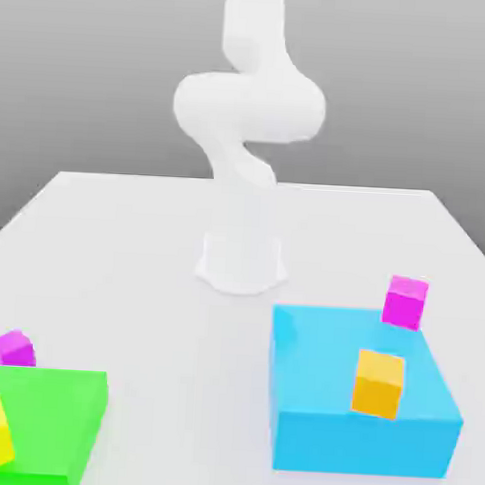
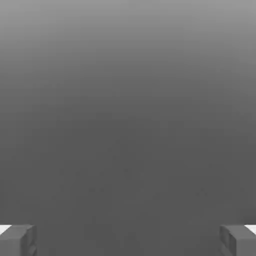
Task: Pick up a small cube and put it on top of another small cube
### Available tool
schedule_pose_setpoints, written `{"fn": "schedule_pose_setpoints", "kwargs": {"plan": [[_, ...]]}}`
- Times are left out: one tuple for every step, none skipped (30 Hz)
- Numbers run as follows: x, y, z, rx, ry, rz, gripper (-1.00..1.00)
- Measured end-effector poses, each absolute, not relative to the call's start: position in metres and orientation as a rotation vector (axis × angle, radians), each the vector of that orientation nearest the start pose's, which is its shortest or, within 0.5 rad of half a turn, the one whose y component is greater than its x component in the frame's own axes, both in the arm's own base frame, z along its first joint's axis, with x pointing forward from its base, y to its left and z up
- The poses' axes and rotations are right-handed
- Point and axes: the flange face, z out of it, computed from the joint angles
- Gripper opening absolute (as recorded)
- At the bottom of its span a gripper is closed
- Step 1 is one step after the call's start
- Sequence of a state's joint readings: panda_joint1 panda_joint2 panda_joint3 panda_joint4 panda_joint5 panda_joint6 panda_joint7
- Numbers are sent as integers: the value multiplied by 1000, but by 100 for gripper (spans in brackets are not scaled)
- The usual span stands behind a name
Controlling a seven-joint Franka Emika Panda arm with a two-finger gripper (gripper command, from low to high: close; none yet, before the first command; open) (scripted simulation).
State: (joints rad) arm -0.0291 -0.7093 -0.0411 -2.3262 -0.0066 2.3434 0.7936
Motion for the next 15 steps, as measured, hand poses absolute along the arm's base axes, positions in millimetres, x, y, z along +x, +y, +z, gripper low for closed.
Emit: {"fn": "schedule_pose_setpoints", "kwargs": {"plan": [[392,-47,651,-2468,1174,-915,0],[403,-61,632,-2474,1217,-880,0],[412,-76,613,-2479,1259,-846,0],[419,-90,595,-2483,1302,-811,0],[425,-105,575,-2485,1344,-777,0],[430,-120,556,-2485,1387,-742,0],[434,-134,536,-2485,1430,-707,0],[436,-149,517,-2483,1473,-671,0],[437,-164,496,-2480,1516,-635,0],[436,-178,476,-2475,1559,-598,0],[434,-193,456,-2469,1603,-561,0],[431,-207,436,-2462,1646,-524,0],[427,-220,416,-2454,1689,-486,0],[421,-233,395,-2444,1732,-447,0],[415,-246,375,-2433,1775,-408,0]]}}
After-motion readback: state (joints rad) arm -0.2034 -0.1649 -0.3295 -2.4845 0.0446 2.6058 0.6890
